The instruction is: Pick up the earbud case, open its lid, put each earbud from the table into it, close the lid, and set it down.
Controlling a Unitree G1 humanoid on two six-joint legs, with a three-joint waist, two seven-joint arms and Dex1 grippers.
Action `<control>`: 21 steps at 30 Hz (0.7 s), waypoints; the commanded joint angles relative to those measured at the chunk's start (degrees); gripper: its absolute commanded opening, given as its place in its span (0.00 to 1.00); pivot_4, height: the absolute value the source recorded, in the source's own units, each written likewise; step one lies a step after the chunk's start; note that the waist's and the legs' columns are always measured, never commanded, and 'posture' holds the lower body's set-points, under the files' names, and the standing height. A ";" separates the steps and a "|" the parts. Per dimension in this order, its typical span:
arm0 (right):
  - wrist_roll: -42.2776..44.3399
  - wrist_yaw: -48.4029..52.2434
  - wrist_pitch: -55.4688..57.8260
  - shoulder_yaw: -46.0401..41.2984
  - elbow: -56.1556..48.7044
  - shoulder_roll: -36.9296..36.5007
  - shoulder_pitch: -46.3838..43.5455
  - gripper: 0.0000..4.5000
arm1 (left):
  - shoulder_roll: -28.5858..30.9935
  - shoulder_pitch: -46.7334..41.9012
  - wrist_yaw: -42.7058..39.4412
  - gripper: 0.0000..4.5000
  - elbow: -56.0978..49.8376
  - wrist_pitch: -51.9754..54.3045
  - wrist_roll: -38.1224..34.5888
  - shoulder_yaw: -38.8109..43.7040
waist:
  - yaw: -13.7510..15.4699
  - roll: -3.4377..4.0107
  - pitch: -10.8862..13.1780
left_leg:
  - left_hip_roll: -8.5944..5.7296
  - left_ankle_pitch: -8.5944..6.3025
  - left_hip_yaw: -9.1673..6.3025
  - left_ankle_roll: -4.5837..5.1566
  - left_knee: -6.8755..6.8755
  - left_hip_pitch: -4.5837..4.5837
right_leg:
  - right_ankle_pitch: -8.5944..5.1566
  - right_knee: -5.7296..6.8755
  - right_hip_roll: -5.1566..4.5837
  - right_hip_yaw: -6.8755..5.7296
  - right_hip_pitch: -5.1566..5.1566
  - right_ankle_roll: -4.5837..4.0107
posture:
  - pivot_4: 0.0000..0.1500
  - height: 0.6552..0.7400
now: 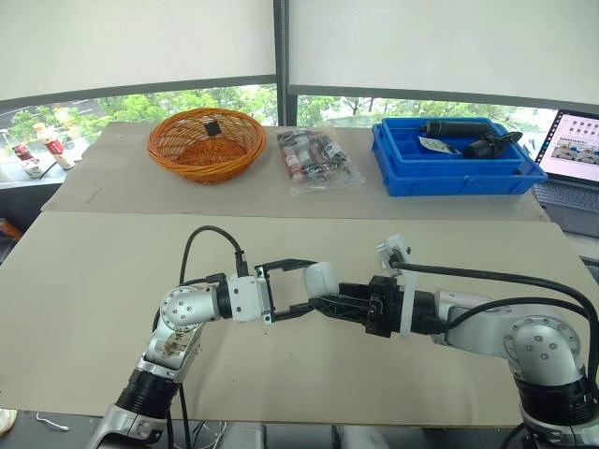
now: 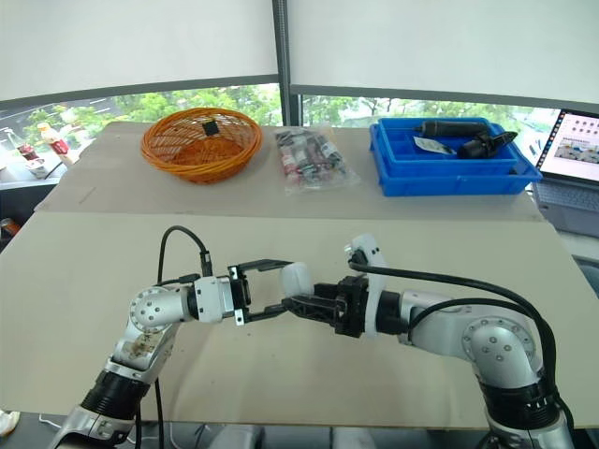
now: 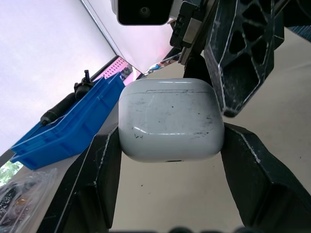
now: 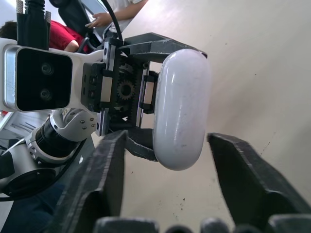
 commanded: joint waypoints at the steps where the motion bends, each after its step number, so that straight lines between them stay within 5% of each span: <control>1: 1.22 0.15 -1.30 -0.62 -0.60 -0.44 -1.37 0.28 | -0.12 -0.41 0.47 0.56 -2.18 -1.09 -1.06 -0.33 | 0.01 0.00 0.00 | 0.00 0.00 0.00 0.00 0.00 0.00 | 0.00 0.00 0.00 0.00 0.00 0.00 | 1.00 0.86; 3: 1.20 0.35 -1.31 -0.67 -0.51 -0.61 -1.46 0.16 | -0.30 -0.16 0.66 0.56 -2.35 -1.06 -1.17 -0.37 | 0.01 0.00 0.00 | 0.00 0.00 0.00 0.00 0.00 0.00 | 0.00 0.00 0.00 0.00 0.00 0.00 | 1.00 0.86; 16: 1.57 1.08 -1.24 -0.41 -0.62 -1.00 -0.69 0.16 | -0.65 0.94 0.53 0.56 -2.83 -0.74 -2.46 -1.02 | 0.00 0.00 0.00 | 0.00 0.00 0.00 0.00 0.00 0.00 | 0.00 -0.02 0.00 0.00 0.00 0.00 | 1.00 0.86; 20: 2.18 0.94 -1.22 -0.44 -0.54 -1.06 -0.52 0.16 | 0.10 0.60 0.59 0.98 -2.75 1.16 -3.43 -0.19 | 0.01 0.00 0.00 | 0.00 0.00 0.00 0.00 0.00 -0.01 | 0.00 -0.03 0.00 0.00 0.00 0.00 | 1.00 0.86; 21: 2.05 1.09 -1.13 -0.46 -0.44 -1.18 -0.50 0.16 | 0.44 0.43 0.61 1.00 -2.40 0.99 -3.02 -0.10 | 0.00 0.00 0.00 | 0.00 0.00 0.00 0.00 0.00 -0.01 | 0.00 -0.03 0.00 0.00 0.00 0.01 | 1.00 0.86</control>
